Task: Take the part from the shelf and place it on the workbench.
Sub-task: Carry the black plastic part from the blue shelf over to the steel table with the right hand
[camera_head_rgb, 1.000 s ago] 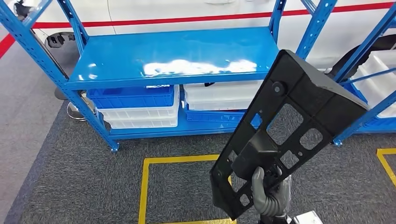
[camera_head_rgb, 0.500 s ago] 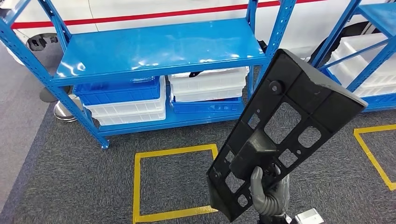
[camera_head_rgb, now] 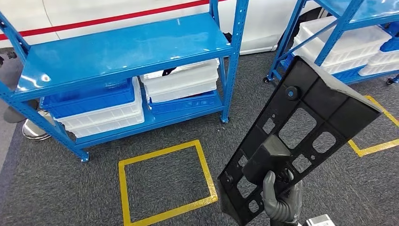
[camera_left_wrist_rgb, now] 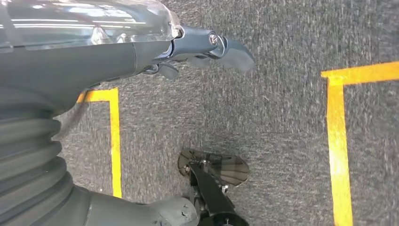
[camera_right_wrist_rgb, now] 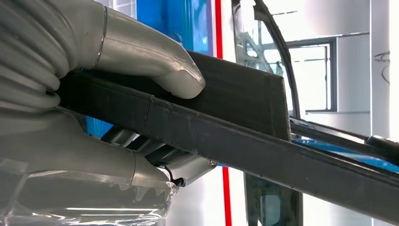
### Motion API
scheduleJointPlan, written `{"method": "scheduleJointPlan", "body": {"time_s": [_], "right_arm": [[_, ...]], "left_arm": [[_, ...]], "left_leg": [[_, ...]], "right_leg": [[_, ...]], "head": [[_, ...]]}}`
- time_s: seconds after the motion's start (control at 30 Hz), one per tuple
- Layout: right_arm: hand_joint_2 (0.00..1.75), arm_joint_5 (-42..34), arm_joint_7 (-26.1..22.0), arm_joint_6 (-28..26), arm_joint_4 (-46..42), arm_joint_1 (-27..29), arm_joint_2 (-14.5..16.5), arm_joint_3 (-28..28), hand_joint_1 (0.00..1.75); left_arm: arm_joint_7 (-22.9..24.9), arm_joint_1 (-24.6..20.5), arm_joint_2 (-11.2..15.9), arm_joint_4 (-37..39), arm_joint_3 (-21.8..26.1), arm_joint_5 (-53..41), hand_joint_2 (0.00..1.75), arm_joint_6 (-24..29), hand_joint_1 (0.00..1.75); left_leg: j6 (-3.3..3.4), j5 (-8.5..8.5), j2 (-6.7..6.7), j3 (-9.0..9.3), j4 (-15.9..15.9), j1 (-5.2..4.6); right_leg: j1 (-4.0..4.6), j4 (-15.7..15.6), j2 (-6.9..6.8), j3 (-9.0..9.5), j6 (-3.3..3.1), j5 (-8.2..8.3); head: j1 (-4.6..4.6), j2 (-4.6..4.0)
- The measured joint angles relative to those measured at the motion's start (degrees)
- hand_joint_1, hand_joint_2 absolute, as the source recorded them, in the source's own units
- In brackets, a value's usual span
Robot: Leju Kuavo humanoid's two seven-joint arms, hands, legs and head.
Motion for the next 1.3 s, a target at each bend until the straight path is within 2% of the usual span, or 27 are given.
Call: {"method": "scheduleJointPlan", "body": {"time_s": [0.03,0.1,0.17,0.2,0.23,0.27,0.3,0.33,0.37,0.4,0.47,0.53,0.6,0.67,0.73,0.77,0.8,0.87,0.93,0.97,1.03,1.07,1.13,1.17,1.23,1.27,1.3], "right_arm": [[1.75,0.00,-0.01,0.01,-0.11,0.11,0.01,-0.14,1.75],[1.75,0.01,0.00,0.09,-0.38,0.19,0.09,-0.37,1.75],[1.75,0.08,0.03,0.36,-0.57,0.21,0.23,-0.57,1.75],[1.75,0.20,0.07,0.49,-0.60,0.24,0.33,-0.71,1.75],[1.75,0.38,0.10,0.52,-0.63,0.35,0.46,-0.90,1.75],[1.75,0.58,0.14,0.49,-0.70,0.52,0.63,-1.14,1.75],[1.75,0.80,0.15,0.40,-0.83,0.73,0.80,-1.39,1.75],[1.75,1.00,0.15,0.32,-1.04,0.92,0.97,-1.61,1.75],[1.75,1.18,0.12,0.29,-1.27,1.06,1.12,-1.79,1.75],[1.75,1.37,0.09,0.29,-1.49,1.11,1.23,-1.92,1.75],[1.75,1.66,0.02,0.21,-1.82,1.23,1.44,-2.07,1.75],[1.75,1.77,0.00,0.04,-2.10,1.59,1.53,-2.16,1.75],[1.75,1.82,-0.01,-0.13,-2.38,1.83,1.54,-2.33,1.75],[1.75,1.86,-0.01,-0.24,-2.52,1.81,1.54,-2.46,1.75],[1.75,1.86,0.01,-0.26,-2.54,1.89,1.54,-2.52,1.75],[1.75,1.87,0.02,-0.26,-2.54,1.99,1.54,-2.55,1.75],[1.75,1.91,0.02,-0.27,-2.54,2.08,1.54,-2.58,1.75],[1.75,2.19,0.00,-0.31,-2.59,2.18,1.54,-2.62,1.75],[1.75,2.67,-0.10,-0.42,-2.74,2.26,1.55,-2.63,1.75],[1.75,2.86,-0.17,-0.47,-2.84,2.32,1.57,-2.66,1.75],[1.75,3.06,-0.28,-0.53,-3.01,2.52,1.61,-2.72,1.75],[1.75,3.12,-0.33,-0.55,-3.09,2.64,1.63,-2.75,1.75],[1.75,3.21,-0.42,-0.60,-3.27,2.76,1.77,-2.80,1.75],[1.75,3.22,-0.45,-0.62,-3.32,2.79,1.85,-2.82,1.75],[1.75,3.24,-0.48,-0.66,-3.34,2.85,1.96,-2.86,1.75],[1.75,3.26,-0.48,-0.67,-3.34,2.92,1.97,-2.87,1.75],[1.75,3.27,-0.48,-0.68,-3.34,2.98,1.97,-2.89,1.75]], "left_arm": [[-0.01,-0.10,0.01,-0.07,0.05,-0.04,1.75,-0.01,0.00],[-0.10,-0.10,-0.02,-0.22,0.23,-0.28,1.75,-0.08,0.00],[-0.18,0.09,-0.22,-0.31,0.48,-0.97,1.75,-0.39,0.00],[-0.18,0.20,-0.63,-0.34,0.56,-1.66,1.75,-0.38,0.00],[-0.20,0.33,-1.17,-0.43,0.58,-2.49,1.75,-0.08,0.00],[-0.23,0.42,-1.85,-0.58,0.60,-3.30,1.75,0.44,0.00],[-0.31,0.47,-2.52,-0.74,0.61,-4.06,1.75,1.05,0.00],[-0.38,0.51,-3.03,-0.87,0.64,-4.54,1.75,1.52,0.00],[-0.43,0.53,-3.41,-0.96,0.71,-4.92,1.75,1.75,0.00],[-0.48,0.53,-3.75,-0.97,0.82,-5.26,1.75,1.84,0.00],[-0.54,0.45,-4.21,-0.99,1.18,-5.95,1.75,1.81,0.00],[-0.57,0.28,-4.58,-1.01,1.66,-6.53,1.75,1.62,0.00],[-0.62,0.21,-4.85,-1.04,2.08,-6.84,1.75,1.39,0.00],[-0.66,0.23,-4.95,-1.08,2.35,-6.95,1.75,1.29,0.00],[-0.65,0.21,-4.95,-1.13,2.58,-6.98,1.75,1.23,0.00],[-0.65,0.19,-4.95,-1.14,2.70,-6.98,1.75,1.20,0.00],[-0.65,0.14,-4.96,-1.16,2.83,-7.03,1.75,1.16,0.00],[-0.65,0.01,-5.05,-1.18,3.13,-7.25,1.75,1.04,0.00],[-0.65,-0.08,-5.14,-1.21,3.48,-7.62,1.75,0.94,0.00],[-0.65,-0.16,-5.14,-1.22,3.63,-7.74,1.75,0.91,0.00],[-0.65,-0.35,-5.14,-1.25,3.80,-7.90,1.75,0.86,0.00],[-0.65,-0.44,-5.14,-1.25,3.86,-7.94,1.75,0.80,0.00],[-0.66,-0.46,-5.14,-1.26,4.05,-8.01,1.75,0.65,0.00],[-0.66,-0.40,-5.14,-1.26,4.19,-8.04,1.75,0.56,0.00],[-0.66,-0.27,-5.14,-1.26,4.50,-8.19,1.75,0.41,0.00],[-0.65,-0.22,-5.14,-1.26,4.64,-8.28,1.75,0.32,0.00],[-0.65,-0.20,-5.14,-1.26,4.75,-8.35,1.75,0.24,0.00]], "left_leg": [[-0.32,-0.29,-0.27,0.01,0.22,0.15],[-0.88,-2.44,-2.73,-1.09,2.87,0.46],[-1.18,-6.39,-5.55,-4.24,9.93,0.63],[-1.21,-7.89,-6.06,-6.01,13.80,0.64],[-1.16,-8.38,-6.26,-7.23,16.34,0.63],[-1.02,-7.63,-6.37,-7.47,16.69,0.62],[-0.80,-5.84,-6.56,-6.69,14.76,0.61],[-0.52,-3.45,-7.15,-5.14,11.10,0.61],[-0.20,-1.54,-8.61,-3.50,7.24,0.65],[0.07,-0.27,-10.02,-2.26,4.01,0.69],[0.40,0.05,-11.72,-1.29,1.17,0.64],[0.79,0.25,-10.56,-1.10,0.35,0.69],[1.52,0.91,-8.98,-0.84,-0.60,0.88],[2.07,1.17,-7.23,-0.83,-1.00,0.71],[2.20,1.11,-5.44,-1.06,-0.85,0.44],[2.15,1.06,-4.58,-1.14,-0.76,0.36],[2.05,0.98,-3.79,-1.18,-0.65,0.34],[1.63,0.67,-2.46,-1.12,-0.28,0.31],[1.00,0.23,-1.45,-1.13,0.27,0.06],[0.67,0.10,-1.02,-1.06,0.40,-0.06],[0.11,-0.01,-0.19,-0.81,0.37,-0.07],[-0.20,-0.42,-0.61,-0.82,0.69,0.05],[-0.71,-3.09,-3.13,-2.18,4.16,0.35],[-0.90,-5.15,-4.77,-3.60,7.63,0.48],[-1.05,-8.31,-6.13,-6.76,14.95,0.54],[-1.04,-8.41,-6.31,-7.48,16.61,0.54],[-0.94,-7.30,-6.44,-7.15,15.95,0.53]], "right_leg": [[-0.02,-0.05,0.54,-0.16,-0.37,0.13],[-0.22,-0.21,1.65,-0.42,-1.07,0.50],[-0.23,-0.24,2.85,-0.74,-1.52,0.76],[-0.15,-0.21,3.55,-0.87,-1.64,0.82],[-0.06,-0.18,4.31,-0.93,-1.70,0.87],[-0.01,-0.14,5.12,-0.90,-1.72,0.90],[0.02,-0.09,5.93,-0.82,-1.71,0.91],[0.02,-0.06,6.72,-0.72,-1.68,0.92],[0.00,-0.01,7.45,-0.73,-1.57,0.97],[-0.02,0.08,8.22,-0.88,-1.35,1.05],[-0.26,0.12,9.61,-1.55,-0.55,1.44],[-0.48,-0.01,10.64,-2.05,0.39,1.87],[-0.21,1.80,8.48,-3.09,0.88,0.59],[0.01,7.68,4.94,-5.94,1.00,-2.93],[-0.17,13.85,3.65,-8.72,1.21,-5.53],[-0.24,14.68,3.37,-8.90,1.32,-5.42],[-0.29,13.32,3.06,-7.91,1.40,-4.33],[-0.23,6.13,1.27,-3.60,1.30,-1.37],[0.09,0.83,-0.33,-0.64,0.65,-0.06],[0.29,0.04,-0.54,-0.33,0.24,-0.13],[0.38,0.01,0.66,-0.57,-0.48,0.16],[0.28,-0.13,1.19,-0.66,-0.83,0.36],[0.01,-0.41,2.27,-0.85,-1.51,0.77],[0.00,-0.42,2.81,-1.01,-1.72,0.89],[0.08,-0.37,4.10,-1.26,-1.96,1.04],[0.13,-0.32,4.86,-1.31,-1.98,1.08],[0.16,-0.26,5.65,-1.29,-1.98,1.11]], "head": [[-0.02,0.00],[-0.16,-0.01],[-0.29,-0.01],[-0.30,-0.01],[-0.30,-0.01],[-0.30,-0.01],[-0.30,-0.01],[-0.30,-0.01],[-0.27,-0.01],[-0.25,-0.01],[-0.30,-0.01],[-0.37,-0.01],[-0.18,0.00],[0.03,0.01],[0.08,0.00],[0.09,-0.01],[0.09,-0.01],[0.10,-0.01],[0.03,-0.01],[-0.01,-0.01],[-0.06,-0.01],[-0.08,-0.01],[-0.25,-0.01],[-0.34,0.00],[-0.43,-0.01],[-0.43,-0.01],[-0.44,-0.01]]}}
